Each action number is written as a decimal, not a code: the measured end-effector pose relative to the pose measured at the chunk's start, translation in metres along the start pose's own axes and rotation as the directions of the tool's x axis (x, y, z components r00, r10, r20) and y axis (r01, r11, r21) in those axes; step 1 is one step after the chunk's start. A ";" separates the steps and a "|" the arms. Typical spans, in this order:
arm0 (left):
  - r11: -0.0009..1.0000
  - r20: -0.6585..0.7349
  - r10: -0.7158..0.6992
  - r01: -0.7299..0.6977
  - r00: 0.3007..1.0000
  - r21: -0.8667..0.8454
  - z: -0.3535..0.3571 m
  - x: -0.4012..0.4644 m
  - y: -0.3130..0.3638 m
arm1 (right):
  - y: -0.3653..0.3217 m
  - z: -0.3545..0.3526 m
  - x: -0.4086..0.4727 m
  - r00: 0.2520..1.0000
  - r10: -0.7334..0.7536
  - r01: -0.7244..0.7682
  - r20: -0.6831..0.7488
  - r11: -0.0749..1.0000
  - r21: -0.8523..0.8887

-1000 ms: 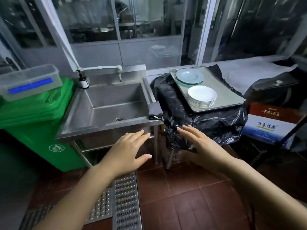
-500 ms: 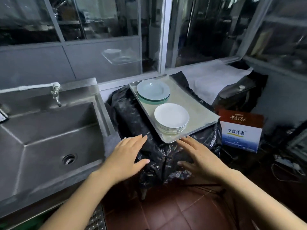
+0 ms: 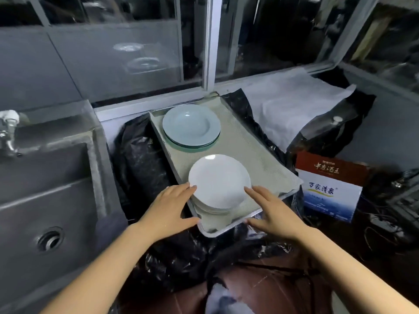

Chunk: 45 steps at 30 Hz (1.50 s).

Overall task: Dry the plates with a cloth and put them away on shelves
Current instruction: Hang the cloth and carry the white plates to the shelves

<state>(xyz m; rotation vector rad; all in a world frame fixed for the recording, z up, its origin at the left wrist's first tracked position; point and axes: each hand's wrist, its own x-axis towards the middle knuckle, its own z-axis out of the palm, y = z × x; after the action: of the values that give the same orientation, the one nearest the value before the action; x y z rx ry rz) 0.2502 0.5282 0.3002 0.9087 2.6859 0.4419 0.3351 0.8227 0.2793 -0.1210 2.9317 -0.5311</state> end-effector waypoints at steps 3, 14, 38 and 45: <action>0.996 0.016 -0.086 0.087 0.996 -0.029 0.016 0.029 -0.009 | 0.029 0.007 0.029 0.997 0.038 -0.040 0.074 0.999 0.027; 0.968 -0.003 -0.220 0.218 0.975 -0.124 0.061 0.087 -0.019 | 0.080 0.012 0.113 0.967 -0.063 0.040 0.248 0.995 0.096; 0.851 -0.020 -0.398 0.361 0.917 -0.381 0.059 0.054 0.004 | 0.064 -0.018 0.114 0.941 -0.294 0.230 0.166 0.919 0.321; 0.838 -0.213 -0.468 0.354 0.858 -0.416 0.031 -0.012 0.009 | 0.001 -0.034 0.114 0.871 -0.461 0.401 0.168 0.867 0.297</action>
<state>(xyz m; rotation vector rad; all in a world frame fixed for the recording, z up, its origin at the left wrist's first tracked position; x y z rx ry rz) 0.2748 0.5335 0.2768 0.1400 2.8139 1.0034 0.2165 0.8226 0.2946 -0.7721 2.5720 -0.8819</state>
